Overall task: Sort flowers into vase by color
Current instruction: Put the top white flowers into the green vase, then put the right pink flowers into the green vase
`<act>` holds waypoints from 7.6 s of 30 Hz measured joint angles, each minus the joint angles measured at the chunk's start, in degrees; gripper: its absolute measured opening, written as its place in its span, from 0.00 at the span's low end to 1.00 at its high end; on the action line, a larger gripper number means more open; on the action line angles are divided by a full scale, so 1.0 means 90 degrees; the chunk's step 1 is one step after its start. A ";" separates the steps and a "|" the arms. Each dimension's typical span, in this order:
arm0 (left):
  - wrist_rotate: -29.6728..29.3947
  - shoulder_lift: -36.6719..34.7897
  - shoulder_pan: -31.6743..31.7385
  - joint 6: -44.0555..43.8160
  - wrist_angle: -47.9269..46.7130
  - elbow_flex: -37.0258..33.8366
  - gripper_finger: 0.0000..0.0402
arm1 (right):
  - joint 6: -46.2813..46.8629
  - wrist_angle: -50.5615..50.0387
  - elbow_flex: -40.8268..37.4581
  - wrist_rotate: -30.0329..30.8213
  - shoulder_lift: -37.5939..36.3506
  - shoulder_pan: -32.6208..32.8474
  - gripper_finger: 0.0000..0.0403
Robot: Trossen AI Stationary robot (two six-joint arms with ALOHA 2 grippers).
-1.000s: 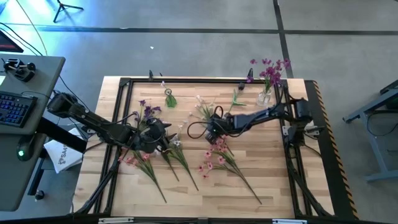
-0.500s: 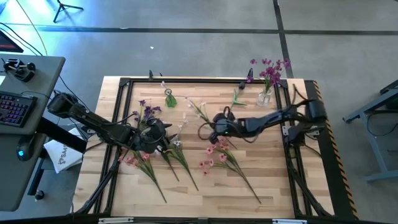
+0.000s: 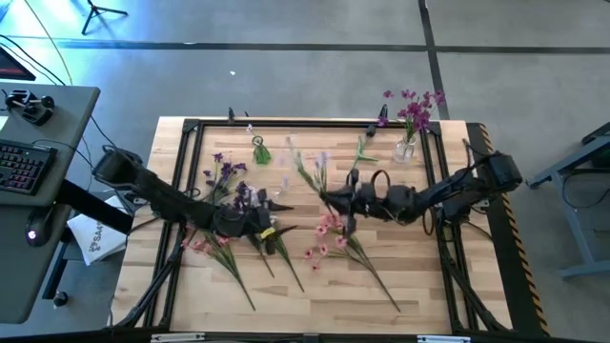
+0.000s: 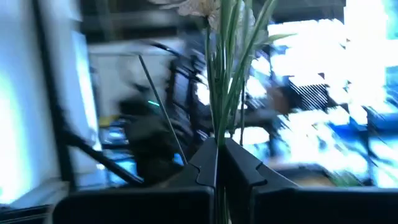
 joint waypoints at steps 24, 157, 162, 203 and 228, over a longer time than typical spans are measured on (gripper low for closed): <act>0.2960 0.0915 0.0985 -0.0086 0.1344 0.0865 0.27 | -0.0770 0.0708 0.0923 -0.0616 0.1234 0.0299 0.00; 0.1468 -0.2996 -0.0051 -0.3095 -0.8973 0.1950 0.35 | 0.3369 -0.8450 0.0915 0.3794 -0.1687 0.3467 0.37; 0.1467 -0.2672 -0.0443 -0.2477 -0.6389 0.0890 0.35 | 0.5014 -0.9648 0.0915 0.3251 -0.1696 0.3709 0.37; 0.1347 -0.0330 0.0140 -0.2256 -0.1448 -0.0456 0.35 | 0.5137 -1.0694 0.1835 0.1130 0.0685 0.3111 0.51; 0.1342 -0.0691 0.0138 -0.2070 -0.1792 -0.0449 0.35 | 0.6323 -1.0804 0.1584 0.0393 0.0754 0.3255 0.51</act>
